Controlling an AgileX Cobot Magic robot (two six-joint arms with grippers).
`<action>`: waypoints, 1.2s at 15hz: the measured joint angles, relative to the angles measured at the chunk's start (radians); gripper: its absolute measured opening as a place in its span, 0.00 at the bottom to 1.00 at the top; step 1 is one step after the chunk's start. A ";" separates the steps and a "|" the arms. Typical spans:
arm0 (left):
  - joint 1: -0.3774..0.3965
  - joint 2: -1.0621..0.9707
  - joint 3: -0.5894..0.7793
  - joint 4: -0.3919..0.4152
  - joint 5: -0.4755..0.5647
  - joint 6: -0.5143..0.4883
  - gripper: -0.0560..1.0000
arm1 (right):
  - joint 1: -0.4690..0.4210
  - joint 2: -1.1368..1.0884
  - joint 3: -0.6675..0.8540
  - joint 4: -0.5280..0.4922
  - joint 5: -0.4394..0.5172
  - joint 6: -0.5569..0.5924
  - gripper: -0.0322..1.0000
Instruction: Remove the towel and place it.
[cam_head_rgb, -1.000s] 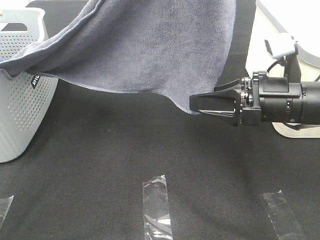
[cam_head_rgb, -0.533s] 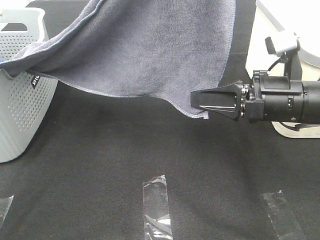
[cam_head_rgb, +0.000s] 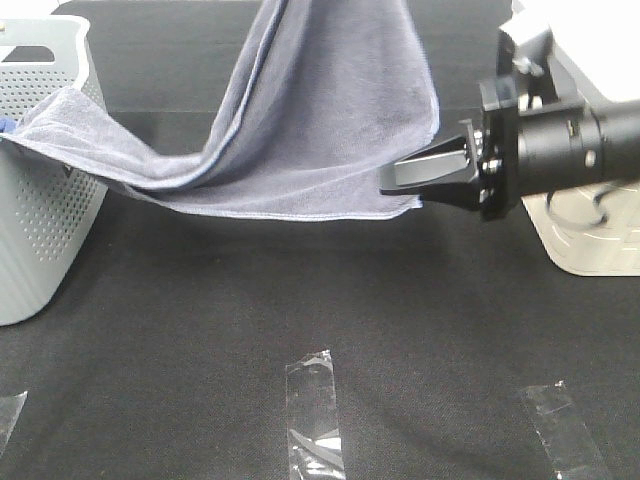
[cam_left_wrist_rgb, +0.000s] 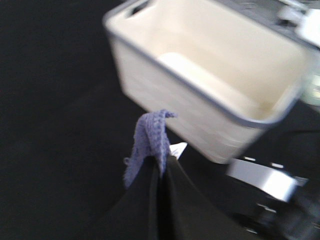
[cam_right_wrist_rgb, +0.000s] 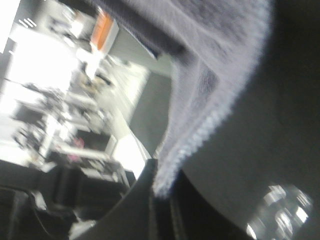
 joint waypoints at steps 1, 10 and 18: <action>0.000 0.017 0.000 0.086 -0.016 -0.057 0.05 | 0.000 -0.018 -0.078 -0.124 -0.017 0.127 0.03; 0.014 0.078 0.003 0.533 -0.495 -0.219 0.05 | 0.000 -0.049 -0.874 -1.070 -0.123 0.909 0.03; 0.250 0.079 0.003 0.580 -1.168 -0.312 0.05 | 0.003 -0.011 -1.128 -1.089 -0.767 0.917 0.03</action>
